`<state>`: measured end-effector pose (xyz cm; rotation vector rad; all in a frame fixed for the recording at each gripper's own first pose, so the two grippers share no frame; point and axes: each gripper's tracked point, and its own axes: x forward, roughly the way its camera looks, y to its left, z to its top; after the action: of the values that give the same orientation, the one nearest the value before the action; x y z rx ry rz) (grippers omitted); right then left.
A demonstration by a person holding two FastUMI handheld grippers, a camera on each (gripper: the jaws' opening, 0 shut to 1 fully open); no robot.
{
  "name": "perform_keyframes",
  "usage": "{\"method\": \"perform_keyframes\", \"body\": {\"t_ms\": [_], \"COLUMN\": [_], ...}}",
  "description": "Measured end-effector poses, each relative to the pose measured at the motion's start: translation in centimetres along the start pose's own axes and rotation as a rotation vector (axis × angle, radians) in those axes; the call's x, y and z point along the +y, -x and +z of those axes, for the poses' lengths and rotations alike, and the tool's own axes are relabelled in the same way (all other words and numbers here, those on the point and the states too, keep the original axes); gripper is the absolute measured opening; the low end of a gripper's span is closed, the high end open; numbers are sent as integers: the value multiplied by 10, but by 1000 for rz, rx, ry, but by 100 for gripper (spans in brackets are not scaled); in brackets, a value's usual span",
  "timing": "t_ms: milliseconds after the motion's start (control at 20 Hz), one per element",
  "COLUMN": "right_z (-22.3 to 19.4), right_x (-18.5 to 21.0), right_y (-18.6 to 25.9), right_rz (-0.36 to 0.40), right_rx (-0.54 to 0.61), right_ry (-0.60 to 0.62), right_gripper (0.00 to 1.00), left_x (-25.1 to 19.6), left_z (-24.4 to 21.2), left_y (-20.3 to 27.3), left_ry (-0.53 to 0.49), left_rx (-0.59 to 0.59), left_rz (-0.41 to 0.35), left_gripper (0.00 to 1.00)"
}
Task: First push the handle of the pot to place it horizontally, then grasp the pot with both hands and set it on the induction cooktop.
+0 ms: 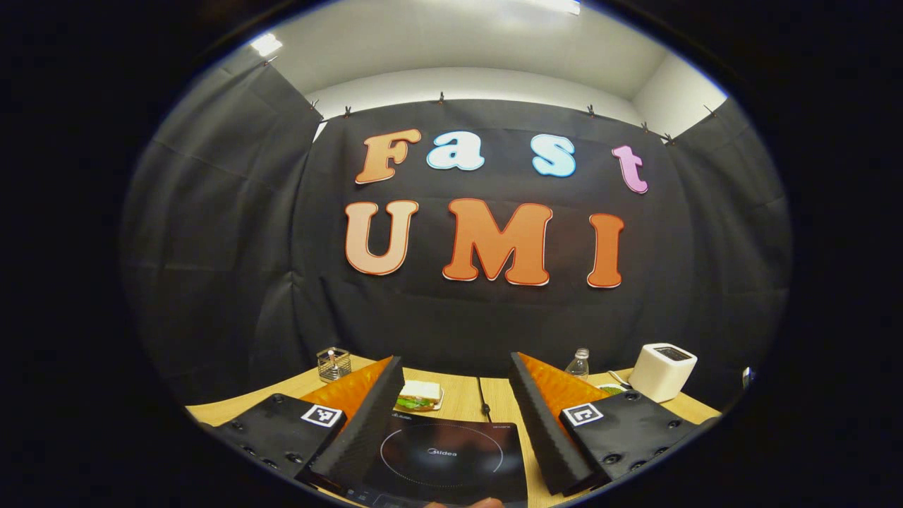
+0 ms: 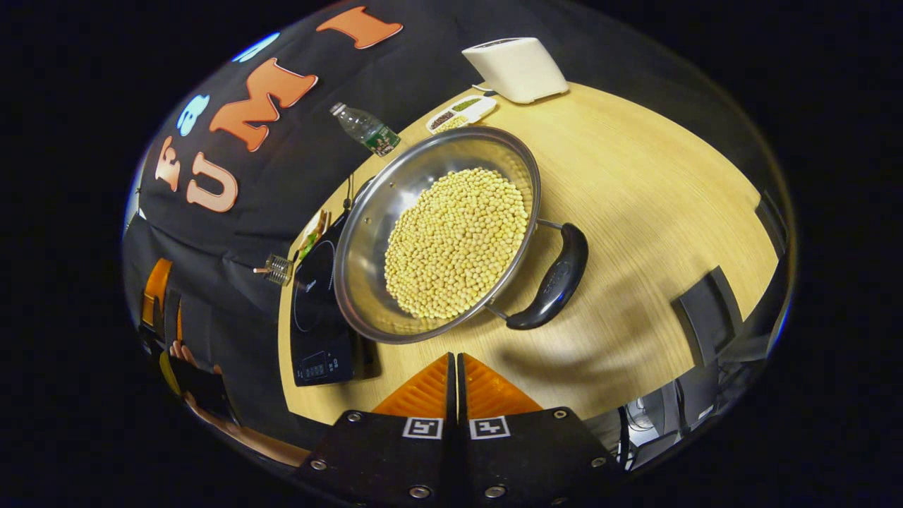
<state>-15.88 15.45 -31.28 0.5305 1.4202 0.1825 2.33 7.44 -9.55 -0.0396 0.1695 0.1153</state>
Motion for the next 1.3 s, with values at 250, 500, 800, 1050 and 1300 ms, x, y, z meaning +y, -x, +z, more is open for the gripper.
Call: {"method": "perform_keyframes", "body": {"t_ms": [250,500,800,1050,1300], "right_z": [10,36,78,102,122], "right_x": [-27,-41,-60,-70,-81], "right_y": [-16,-16,-19,-23,-21], "right_rz": [-88,-111,-179,-205,-238], "right_rx": [39,9,-49,-70,-92], "right_ry": [-35,-89,-70,-31,-16], "right_gripper": [0,0,0,0,0], "left_x": [-5,-9,-12,-21,-38], "left_z": [-19,-27,-28,-33,-58], "left_y": [-14,-22,-26,-34,-43], "left_ry": [-6,-15,-37,-52,-73], "left_rx": [52,83,88,110,195], "left_rz": [-4,-7,-12,-32,-91], "left_gripper": [98,98,98,98,99]}}
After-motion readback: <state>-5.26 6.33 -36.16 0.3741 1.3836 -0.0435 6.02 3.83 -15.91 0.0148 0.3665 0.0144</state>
